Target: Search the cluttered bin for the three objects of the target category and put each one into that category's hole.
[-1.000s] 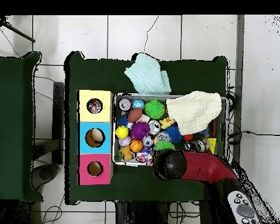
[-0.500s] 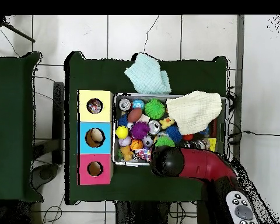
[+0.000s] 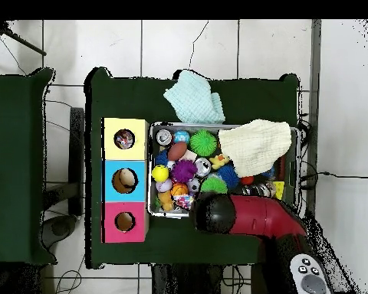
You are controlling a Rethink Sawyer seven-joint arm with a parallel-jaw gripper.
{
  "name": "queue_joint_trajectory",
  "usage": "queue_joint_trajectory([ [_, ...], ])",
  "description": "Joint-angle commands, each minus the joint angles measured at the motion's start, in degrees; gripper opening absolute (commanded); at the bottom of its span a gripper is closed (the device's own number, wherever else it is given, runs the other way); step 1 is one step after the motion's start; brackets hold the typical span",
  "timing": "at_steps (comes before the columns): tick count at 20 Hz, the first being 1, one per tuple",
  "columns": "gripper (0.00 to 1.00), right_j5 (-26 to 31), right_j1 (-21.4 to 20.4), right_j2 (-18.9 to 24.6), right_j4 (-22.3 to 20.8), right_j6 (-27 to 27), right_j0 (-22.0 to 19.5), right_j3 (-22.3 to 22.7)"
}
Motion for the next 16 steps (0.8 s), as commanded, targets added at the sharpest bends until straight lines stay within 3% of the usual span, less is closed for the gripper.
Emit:
queue_joint_trajectory([
  [1, 0.00, 6.3, -6.2, -0.8, 4.4, 8.9, 4.5, 4.0],
  [6, 0.00, 8.7, -7.7, -3.4, 6.5, 12.8, 10.3, 3.4],
  [16, 0.00, 4.0, -1.5, -5.7, 7.7, 9.2, 8.3, 1.3],
])
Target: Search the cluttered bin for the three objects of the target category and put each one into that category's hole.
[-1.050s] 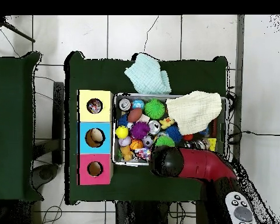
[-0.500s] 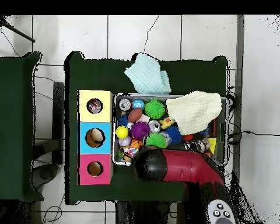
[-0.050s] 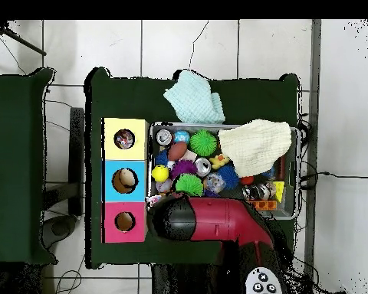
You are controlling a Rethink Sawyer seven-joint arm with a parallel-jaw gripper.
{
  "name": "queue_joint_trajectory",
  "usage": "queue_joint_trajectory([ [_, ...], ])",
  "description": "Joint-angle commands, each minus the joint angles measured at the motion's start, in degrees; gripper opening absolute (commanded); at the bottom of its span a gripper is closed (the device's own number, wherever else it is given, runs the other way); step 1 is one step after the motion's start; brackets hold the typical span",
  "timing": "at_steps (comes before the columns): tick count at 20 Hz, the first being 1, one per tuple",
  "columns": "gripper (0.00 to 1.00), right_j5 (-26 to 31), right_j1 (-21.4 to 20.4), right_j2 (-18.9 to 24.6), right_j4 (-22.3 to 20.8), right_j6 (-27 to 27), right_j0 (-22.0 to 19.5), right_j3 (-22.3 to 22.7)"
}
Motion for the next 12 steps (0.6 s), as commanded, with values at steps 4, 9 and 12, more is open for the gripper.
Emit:
queue_joint_trajectory([
  [4, 0.00, 2.1, 4.7, -2.7, 2.4, 9.6, -1.3, -0.6],
  [9, 0.00, 1.0, 7.7, -3.1, 2.8, 10.0, -0.9, -2.6],
  [12, 0.00, 2.6, 9.1, -3.8, 4.3, 11.6, -0.3, -3.8],
])
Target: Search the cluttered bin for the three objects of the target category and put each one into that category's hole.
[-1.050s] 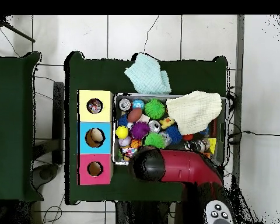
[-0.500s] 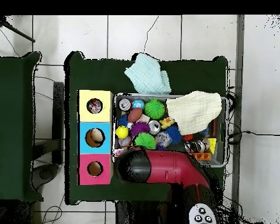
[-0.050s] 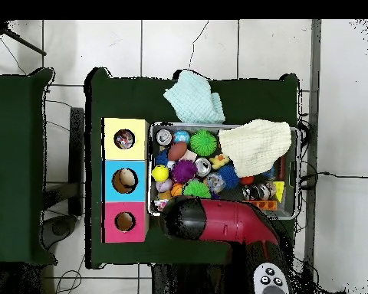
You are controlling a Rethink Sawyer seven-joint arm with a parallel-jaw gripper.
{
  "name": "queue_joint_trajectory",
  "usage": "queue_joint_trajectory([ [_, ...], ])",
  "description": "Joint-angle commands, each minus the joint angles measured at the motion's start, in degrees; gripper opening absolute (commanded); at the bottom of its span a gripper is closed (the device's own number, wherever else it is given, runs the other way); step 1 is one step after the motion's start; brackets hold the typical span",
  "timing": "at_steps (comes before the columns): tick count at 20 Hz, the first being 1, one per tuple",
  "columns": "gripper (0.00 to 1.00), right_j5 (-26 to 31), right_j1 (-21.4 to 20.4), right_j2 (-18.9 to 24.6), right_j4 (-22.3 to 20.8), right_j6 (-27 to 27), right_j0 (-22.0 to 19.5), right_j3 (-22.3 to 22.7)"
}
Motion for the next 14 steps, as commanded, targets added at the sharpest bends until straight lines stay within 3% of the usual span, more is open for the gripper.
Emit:
queue_joint_trajectory([
  [1, 0.00, 3.5, 5.6, -1.1, 4.6, 12.5, 0.2, -4.0],
  [6, 0.00, 7.2, 7.5, -2.4, 8.9, 15.6, 1.2, -5.1],
  [14, 0.00, 8.8, 3.4, -7.3, 14.1, 20.4, 8.0, -0.5],
])
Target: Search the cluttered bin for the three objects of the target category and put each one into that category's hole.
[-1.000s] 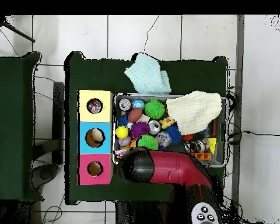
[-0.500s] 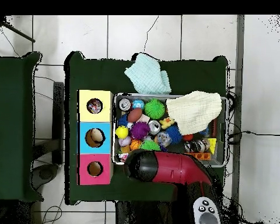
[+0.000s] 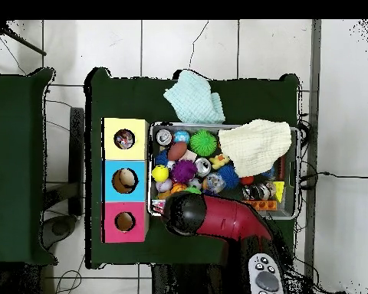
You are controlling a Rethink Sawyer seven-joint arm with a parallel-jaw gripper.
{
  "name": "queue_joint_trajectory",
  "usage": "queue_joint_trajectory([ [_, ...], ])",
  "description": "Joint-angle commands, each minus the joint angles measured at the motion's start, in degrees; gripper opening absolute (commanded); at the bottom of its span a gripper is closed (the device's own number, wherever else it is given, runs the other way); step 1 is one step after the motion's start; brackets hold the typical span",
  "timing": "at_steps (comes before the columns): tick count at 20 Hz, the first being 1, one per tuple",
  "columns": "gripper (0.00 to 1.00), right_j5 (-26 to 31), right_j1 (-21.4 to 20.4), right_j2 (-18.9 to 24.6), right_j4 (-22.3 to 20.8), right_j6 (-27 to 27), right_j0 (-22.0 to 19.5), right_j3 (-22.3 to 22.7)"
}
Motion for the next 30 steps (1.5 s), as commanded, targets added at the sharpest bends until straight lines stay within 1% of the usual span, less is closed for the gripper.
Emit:
queue_joint_trajectory([
  [1, 0.00, 7.3, -2.0, -4.2, 6.4, 20.4, 6.0, 0.8],
  [5, 0.00, 7.4, -1.4, -6.5, 9.2, 23.7, 9.9, 1.5],
  [8, 0.00, 6.5, -0.1, -7.1, 11.5, 24.9, 11.7, 1.4],
  [11, 0.00, 6.4, 1.3, -7.4, 12.8, 25.3, 13.1, 0.0],
  [15, 0.00, 7.0, 2.9, -7.6, 14.5, 26.2, 14.2, -1.9],
  [19, 0.00, 5.7, 5.4, -7.1, 16.9, 28.0, 15.0, -2.9],
  [26, 0.00, 5.8, 9.1, -7.3, 19.1, 29.0, 16.0, -5.9],
  [30, 0.00, 7.2, 10.8, -7.6, 19.8, 29.5, 16.5, -8.5],
])
